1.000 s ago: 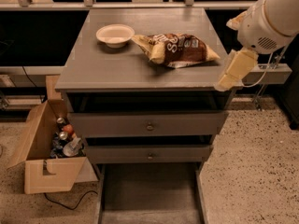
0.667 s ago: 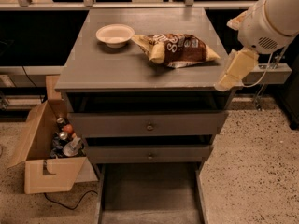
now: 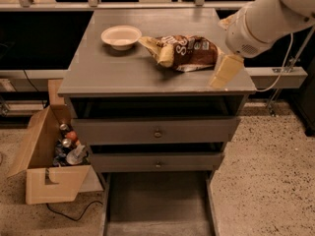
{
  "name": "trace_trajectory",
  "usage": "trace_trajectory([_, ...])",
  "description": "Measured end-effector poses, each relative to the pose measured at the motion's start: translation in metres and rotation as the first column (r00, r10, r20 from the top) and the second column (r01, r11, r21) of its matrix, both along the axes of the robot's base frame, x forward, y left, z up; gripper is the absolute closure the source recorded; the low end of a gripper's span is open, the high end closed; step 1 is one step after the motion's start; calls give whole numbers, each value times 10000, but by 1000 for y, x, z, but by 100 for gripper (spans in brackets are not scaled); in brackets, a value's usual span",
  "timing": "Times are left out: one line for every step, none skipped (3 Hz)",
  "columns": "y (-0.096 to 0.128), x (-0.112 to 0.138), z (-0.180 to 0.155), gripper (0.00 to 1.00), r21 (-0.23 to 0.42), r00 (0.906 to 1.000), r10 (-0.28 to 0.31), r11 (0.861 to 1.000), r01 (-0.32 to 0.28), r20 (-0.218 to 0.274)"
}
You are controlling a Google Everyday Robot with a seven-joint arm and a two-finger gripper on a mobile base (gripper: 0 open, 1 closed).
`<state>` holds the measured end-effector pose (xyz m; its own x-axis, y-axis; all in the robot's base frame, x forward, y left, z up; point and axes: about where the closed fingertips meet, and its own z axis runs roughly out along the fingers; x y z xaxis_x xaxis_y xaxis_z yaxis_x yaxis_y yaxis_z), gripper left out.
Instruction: Place brown chip bag into bottom drawer
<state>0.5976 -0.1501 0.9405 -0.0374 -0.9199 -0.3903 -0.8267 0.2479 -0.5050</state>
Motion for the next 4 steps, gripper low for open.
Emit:
trace_trajectory([22, 33, -15, 0, 422, 9994, 270, 9987, -278, 194])
trace_trajectory([35, 58, -25, 0, 675, 9991, 258, 9973, -281, 341])
trace_trajectory([41, 78, -32, 0, 862, 9990, 97, 9962, -134, 425])
trace_trajectory([50, 100, -41, 0, 1313, 9990, -166, 9913, 111, 411])
